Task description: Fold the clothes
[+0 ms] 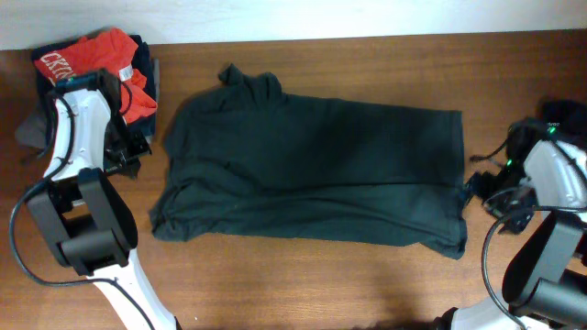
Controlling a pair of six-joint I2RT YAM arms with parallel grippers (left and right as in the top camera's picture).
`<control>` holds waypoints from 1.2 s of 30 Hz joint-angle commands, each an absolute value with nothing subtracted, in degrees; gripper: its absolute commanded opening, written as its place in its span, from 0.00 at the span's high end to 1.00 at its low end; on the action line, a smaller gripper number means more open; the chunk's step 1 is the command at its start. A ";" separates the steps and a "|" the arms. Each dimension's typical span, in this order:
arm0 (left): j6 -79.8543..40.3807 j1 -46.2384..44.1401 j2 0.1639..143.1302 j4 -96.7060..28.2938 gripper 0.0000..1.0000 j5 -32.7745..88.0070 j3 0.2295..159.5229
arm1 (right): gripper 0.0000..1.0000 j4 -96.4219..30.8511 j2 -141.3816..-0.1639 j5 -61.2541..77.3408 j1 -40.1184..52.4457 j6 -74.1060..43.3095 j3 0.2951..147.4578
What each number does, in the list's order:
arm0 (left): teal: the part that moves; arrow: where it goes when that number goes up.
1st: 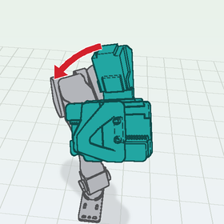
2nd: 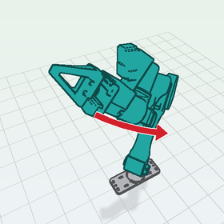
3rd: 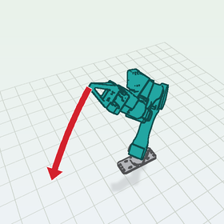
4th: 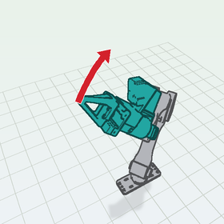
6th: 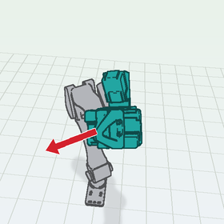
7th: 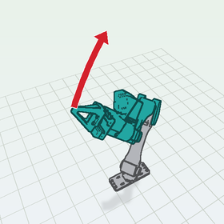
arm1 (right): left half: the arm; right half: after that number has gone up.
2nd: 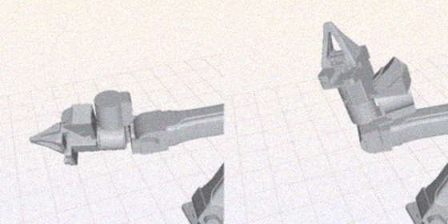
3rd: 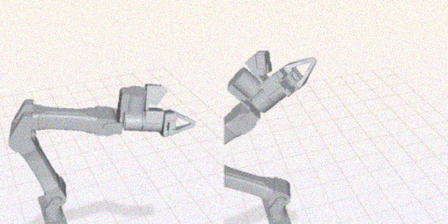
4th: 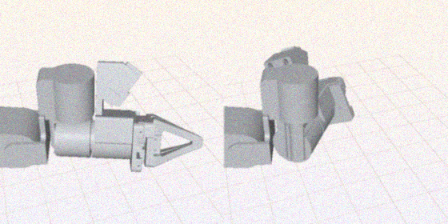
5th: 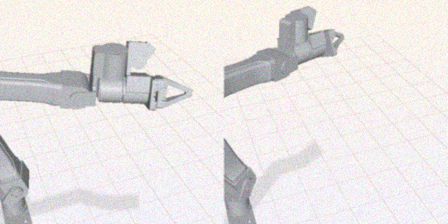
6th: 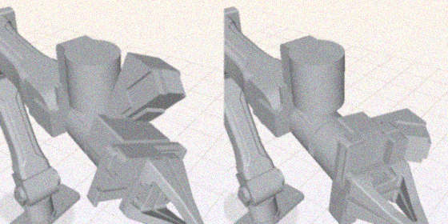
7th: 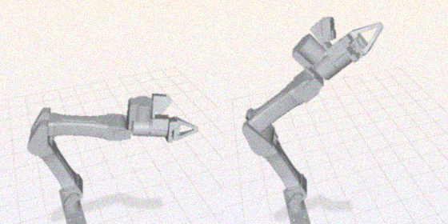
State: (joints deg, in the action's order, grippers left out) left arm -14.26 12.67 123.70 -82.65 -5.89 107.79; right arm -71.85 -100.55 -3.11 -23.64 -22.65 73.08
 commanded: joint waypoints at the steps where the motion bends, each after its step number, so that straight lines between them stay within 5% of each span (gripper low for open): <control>1: -12.78 10.74 117.86 -83.90 0.99 -0.21 110.93 | 0.11 -75.13 -99.88 0.75 -23.77 -20.64 80.27; 7: -10.17 3.92 115.48 -85.19 0.99 7.86 110.69 | 0.11 -76.49 -99.92 16.60 -20.80 -6.44 84.31; 16: -13.26 -11.97 115.52 -85.76 0.99 8.67 102.08 | 0.21 -73.71 -100.82 14.17 -12.56 -5.78 83.48; 23: -14.72 -21.10 115.66 -74.70 0.99 15.33 92.09 | 0.71 -68.86 -100.84 14.46 -8.82 -6.48 81.17; 27: -15.88 -23.81 115.70 -69.41 0.99 18.35 88.05 | 0.88 -65.84 -100.88 14.61 -6.96 -6.46 77.65; 36: -17.17 -25.15 116.62 -65.89 0.99 18.65 84.07 | 0.96 -57.49 -100.88 14.81 -4.89 -11.51 67.22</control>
